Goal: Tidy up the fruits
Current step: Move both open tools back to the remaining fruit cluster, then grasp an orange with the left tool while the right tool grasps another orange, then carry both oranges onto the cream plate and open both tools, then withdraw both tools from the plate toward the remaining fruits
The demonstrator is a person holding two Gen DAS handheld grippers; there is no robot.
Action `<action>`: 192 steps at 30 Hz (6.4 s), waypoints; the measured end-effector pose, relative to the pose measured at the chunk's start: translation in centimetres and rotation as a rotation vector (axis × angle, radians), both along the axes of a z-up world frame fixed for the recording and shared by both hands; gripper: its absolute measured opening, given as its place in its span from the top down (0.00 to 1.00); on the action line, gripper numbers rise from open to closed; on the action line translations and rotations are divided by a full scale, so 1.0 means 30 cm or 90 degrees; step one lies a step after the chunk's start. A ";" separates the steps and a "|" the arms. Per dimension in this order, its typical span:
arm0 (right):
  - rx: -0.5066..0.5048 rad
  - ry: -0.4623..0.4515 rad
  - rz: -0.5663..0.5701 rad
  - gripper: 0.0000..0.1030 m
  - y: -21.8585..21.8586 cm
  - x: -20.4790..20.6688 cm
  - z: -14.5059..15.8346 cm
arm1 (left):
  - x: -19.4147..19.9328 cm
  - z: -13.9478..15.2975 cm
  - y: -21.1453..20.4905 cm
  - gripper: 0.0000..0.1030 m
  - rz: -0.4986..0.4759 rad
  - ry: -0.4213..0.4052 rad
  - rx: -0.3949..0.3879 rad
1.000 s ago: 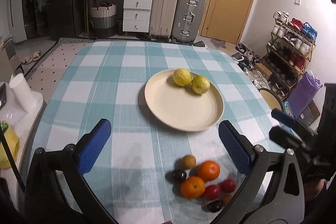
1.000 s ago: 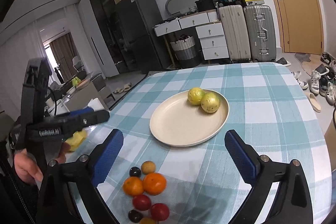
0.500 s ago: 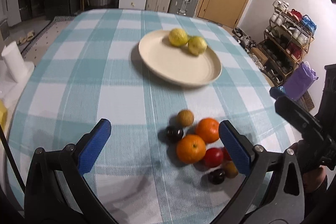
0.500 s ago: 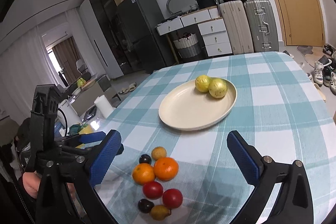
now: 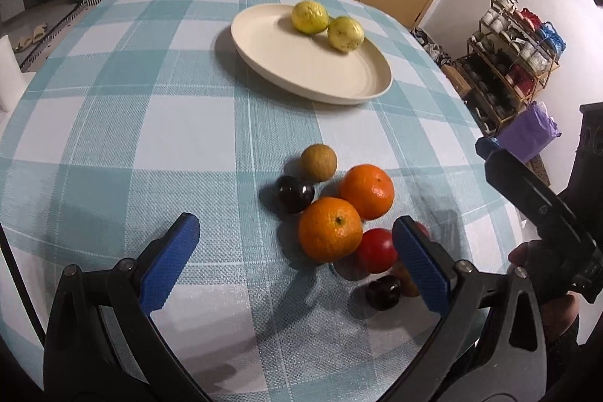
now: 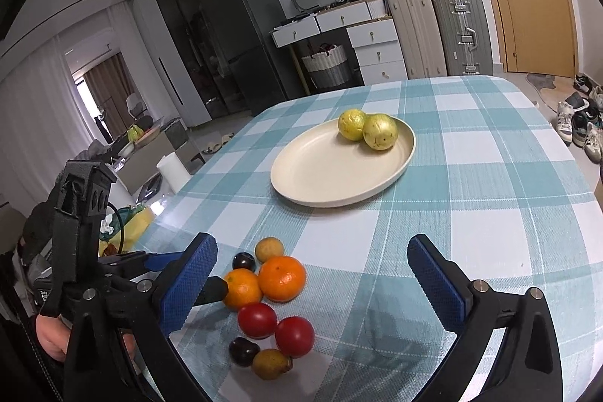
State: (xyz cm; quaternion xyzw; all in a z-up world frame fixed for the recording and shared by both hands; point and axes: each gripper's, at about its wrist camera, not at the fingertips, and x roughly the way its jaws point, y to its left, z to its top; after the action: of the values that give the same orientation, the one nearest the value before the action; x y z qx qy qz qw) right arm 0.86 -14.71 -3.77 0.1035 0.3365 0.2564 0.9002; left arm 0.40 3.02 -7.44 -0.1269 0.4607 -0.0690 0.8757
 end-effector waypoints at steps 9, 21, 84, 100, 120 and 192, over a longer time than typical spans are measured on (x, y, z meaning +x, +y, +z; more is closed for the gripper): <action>0.015 0.016 0.012 0.00 0.007 0.000 -0.022 | 0.011 -0.034 -0.011 0.07 -0.006 0.012 -0.016; 0.016 0.025 0.010 0.00 0.002 -0.002 -0.038 | 0.028 -0.051 0.022 0.34 -0.020 0.023 -0.091; -0.038 0.120 0.108 0.45 0.197 0.078 -0.164 | 0.014 -0.002 0.238 0.67 -0.030 -0.014 -0.223; 0.014 0.132 0.087 0.60 0.126 0.103 -0.155 | 0.082 0.028 0.199 0.67 -0.052 -0.020 -0.195; 0.004 0.069 0.056 0.60 0.066 0.293 0.036 | 0.293 0.211 0.226 0.67 -0.053 -0.066 -0.161; -0.017 0.015 0.034 0.12 0.147 0.567 -0.024 | 0.742 0.089 0.243 0.42 0.039 0.018 -0.158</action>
State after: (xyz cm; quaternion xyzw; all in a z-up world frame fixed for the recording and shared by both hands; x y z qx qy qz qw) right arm 17.87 -10.30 -4.50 0.0852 0.3533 0.2743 0.8903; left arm 22.65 10.31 -4.78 -0.2491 0.4571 -0.0966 0.8483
